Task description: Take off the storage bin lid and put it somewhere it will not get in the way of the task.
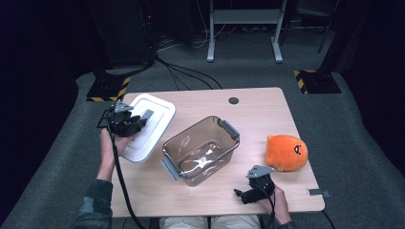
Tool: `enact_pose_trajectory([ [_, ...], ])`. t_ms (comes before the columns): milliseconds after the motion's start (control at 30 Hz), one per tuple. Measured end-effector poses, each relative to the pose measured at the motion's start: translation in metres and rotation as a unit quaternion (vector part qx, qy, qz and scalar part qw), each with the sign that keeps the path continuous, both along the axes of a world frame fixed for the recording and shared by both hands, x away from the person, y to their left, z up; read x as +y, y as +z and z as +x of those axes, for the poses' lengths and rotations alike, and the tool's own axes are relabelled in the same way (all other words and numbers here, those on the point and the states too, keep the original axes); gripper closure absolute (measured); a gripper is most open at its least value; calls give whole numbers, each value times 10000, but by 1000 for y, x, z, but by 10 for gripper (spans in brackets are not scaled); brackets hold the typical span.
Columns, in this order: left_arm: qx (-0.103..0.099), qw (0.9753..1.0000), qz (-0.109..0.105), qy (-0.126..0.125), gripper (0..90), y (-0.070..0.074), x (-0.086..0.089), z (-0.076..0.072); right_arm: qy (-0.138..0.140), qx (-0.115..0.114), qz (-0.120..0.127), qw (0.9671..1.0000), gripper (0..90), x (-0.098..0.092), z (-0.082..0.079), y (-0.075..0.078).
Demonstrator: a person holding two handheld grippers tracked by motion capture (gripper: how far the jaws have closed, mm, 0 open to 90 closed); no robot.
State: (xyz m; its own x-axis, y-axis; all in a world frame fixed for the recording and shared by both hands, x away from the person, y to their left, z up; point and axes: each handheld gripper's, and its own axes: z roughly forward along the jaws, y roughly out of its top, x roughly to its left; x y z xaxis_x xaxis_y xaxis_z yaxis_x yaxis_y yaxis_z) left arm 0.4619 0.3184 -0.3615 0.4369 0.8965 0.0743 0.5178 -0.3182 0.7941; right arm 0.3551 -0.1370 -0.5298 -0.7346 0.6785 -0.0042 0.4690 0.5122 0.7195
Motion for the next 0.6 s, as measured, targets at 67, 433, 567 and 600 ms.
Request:
enact_pose_trajectory([
  [67,45,10000,-11,37,665,-3,3,1,-1,1,1,10000,40,0,0,0],
  [433,145,9995,-68,262,665,-21,17,6,-3,-1,2,10000,40,0,0,0],
  [567,179,9992,-94,335,665,-29,20,7,-8,-2,2,10000,40,0,0,0],
  [600,185,9992,-109,351,665,-30,21,8,-5,-3,0,10000,40,0,0,0],
])
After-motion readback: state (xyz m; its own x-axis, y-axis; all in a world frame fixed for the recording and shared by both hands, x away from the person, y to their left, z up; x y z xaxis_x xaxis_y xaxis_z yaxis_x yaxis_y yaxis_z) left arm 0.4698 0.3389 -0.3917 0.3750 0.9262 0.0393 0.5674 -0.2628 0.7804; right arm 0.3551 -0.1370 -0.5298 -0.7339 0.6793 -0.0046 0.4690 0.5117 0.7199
